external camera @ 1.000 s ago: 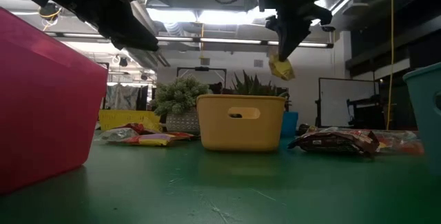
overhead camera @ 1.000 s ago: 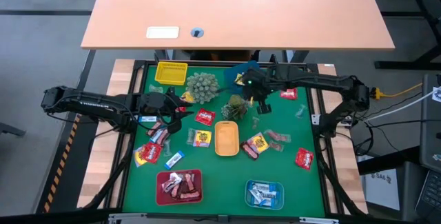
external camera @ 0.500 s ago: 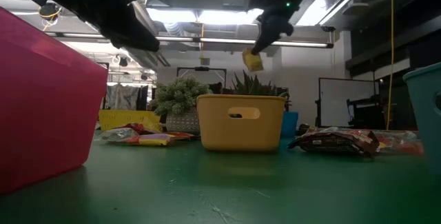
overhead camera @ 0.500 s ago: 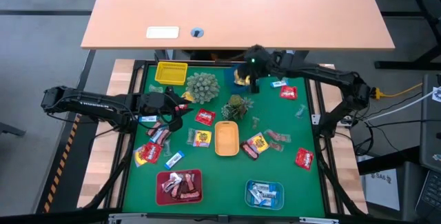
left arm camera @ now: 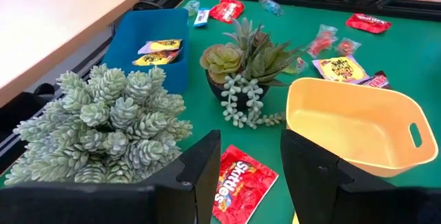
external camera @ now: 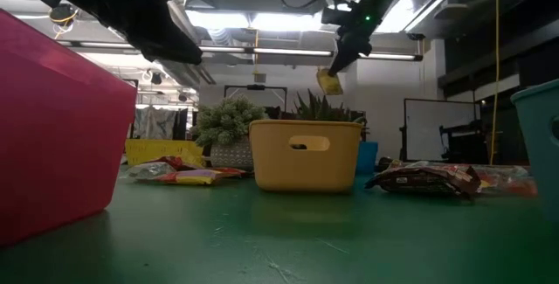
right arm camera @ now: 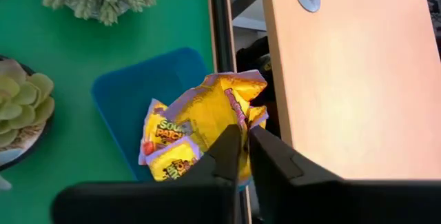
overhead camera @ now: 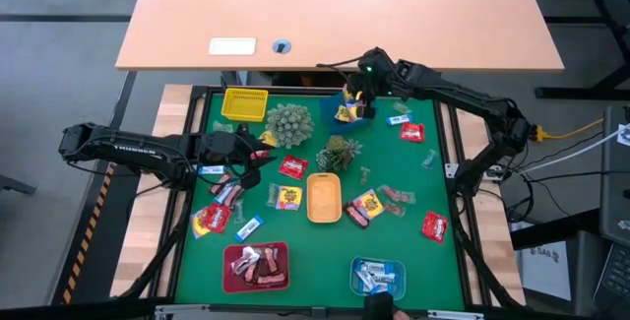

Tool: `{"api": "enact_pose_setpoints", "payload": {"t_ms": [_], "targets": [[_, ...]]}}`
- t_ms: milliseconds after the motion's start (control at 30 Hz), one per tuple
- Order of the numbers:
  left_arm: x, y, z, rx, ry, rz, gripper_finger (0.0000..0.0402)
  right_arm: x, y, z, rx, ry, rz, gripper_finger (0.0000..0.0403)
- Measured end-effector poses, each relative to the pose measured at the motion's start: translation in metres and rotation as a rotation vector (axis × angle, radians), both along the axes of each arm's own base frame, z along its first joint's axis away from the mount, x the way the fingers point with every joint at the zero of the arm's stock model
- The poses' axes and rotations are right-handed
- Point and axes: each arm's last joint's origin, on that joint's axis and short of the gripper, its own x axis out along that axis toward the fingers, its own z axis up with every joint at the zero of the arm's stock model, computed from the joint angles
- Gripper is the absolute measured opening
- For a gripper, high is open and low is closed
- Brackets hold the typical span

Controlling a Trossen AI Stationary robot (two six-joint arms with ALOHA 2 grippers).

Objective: Sort candy
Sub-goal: Put the yellow candy into the blue bin, then put the green gummy into the yellow bin

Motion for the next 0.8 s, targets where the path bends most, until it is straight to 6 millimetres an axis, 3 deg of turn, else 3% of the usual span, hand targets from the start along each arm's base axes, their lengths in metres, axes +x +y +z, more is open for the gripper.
{"api": "enact_pose_setpoints", "payload": {"t_ms": [367, 533, 667, 800], "targets": [[0.002, -0.014, 0.001, -0.056, -0.021, -0.165, 0.0139, 0.001, 0.001, 0.000, 0.001, -0.001, 0.002, 0.0174], [0.008, -0.030, 0.000, -0.055, -0.037, -0.249, 0.0139, 0.001, 0.001, 0.000, 0.003, -0.001, 0.001, 0.0195], [0.019, -0.043, -0.012, -0.066, 0.010, -0.289, 0.0138, 0.001, 0.002, -0.001, 0.030, -0.013, 0.027, 0.0197], [0.026, -0.050, -0.031, -0.199, 0.076, -0.152, 0.0138, 0.001, 0.002, -0.001, 0.039, -0.016, 0.036, 0.0198]]}}
